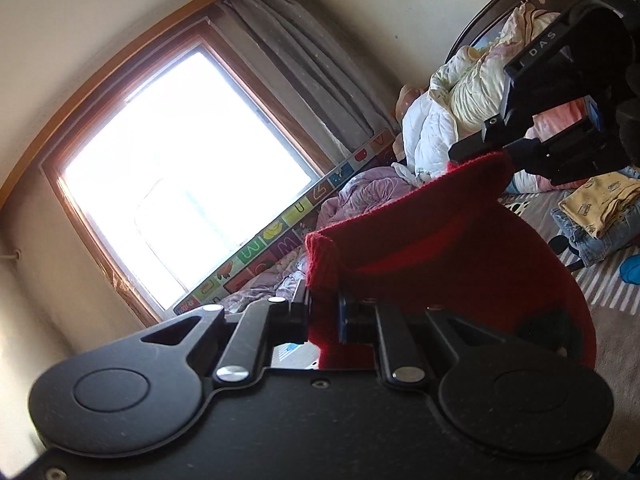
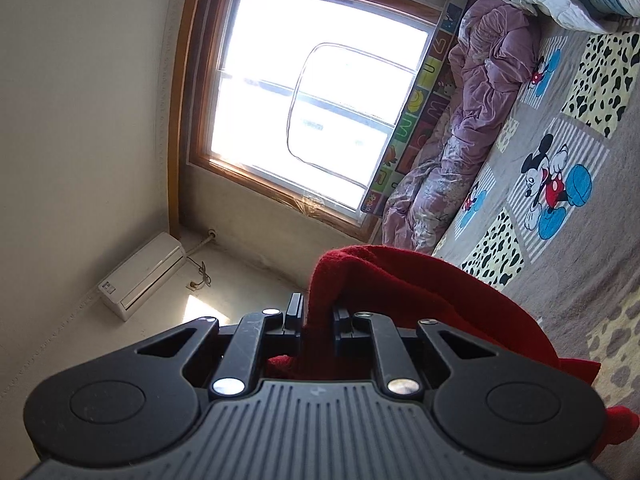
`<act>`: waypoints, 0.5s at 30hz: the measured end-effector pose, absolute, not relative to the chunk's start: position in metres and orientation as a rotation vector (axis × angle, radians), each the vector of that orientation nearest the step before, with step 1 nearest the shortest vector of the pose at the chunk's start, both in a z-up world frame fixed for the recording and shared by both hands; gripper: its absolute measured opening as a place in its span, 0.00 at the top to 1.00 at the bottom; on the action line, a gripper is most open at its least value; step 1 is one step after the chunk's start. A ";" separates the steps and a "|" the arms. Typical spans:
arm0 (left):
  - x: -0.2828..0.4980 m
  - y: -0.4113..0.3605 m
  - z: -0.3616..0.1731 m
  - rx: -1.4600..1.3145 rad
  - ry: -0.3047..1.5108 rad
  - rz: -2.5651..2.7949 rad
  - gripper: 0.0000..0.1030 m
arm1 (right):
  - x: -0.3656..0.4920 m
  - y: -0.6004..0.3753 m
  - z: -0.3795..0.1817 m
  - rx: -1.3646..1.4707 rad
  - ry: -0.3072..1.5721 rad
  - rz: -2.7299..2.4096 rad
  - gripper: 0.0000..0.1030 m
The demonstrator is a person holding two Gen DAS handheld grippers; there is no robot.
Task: Fold clothes
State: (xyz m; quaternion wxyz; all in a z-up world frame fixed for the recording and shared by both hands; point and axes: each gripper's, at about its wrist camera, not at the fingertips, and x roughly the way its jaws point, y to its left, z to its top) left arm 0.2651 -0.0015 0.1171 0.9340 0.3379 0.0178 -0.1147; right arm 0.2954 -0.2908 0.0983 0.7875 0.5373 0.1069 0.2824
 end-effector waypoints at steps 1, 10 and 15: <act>0.272 -0.002 0.116 0.688 0.043 -0.231 0.88 | 0.302 -0.290 0.097 1.153 0.235 0.605 0.85; 0.324 -0.016 0.107 0.684 0.038 -0.165 0.88 | 0.349 -0.287 0.090 1.105 0.212 0.573 0.85; 0.328 -0.022 0.088 0.665 0.033 -0.148 0.88 | 0.361 -0.290 0.084 1.064 0.177 0.553 0.85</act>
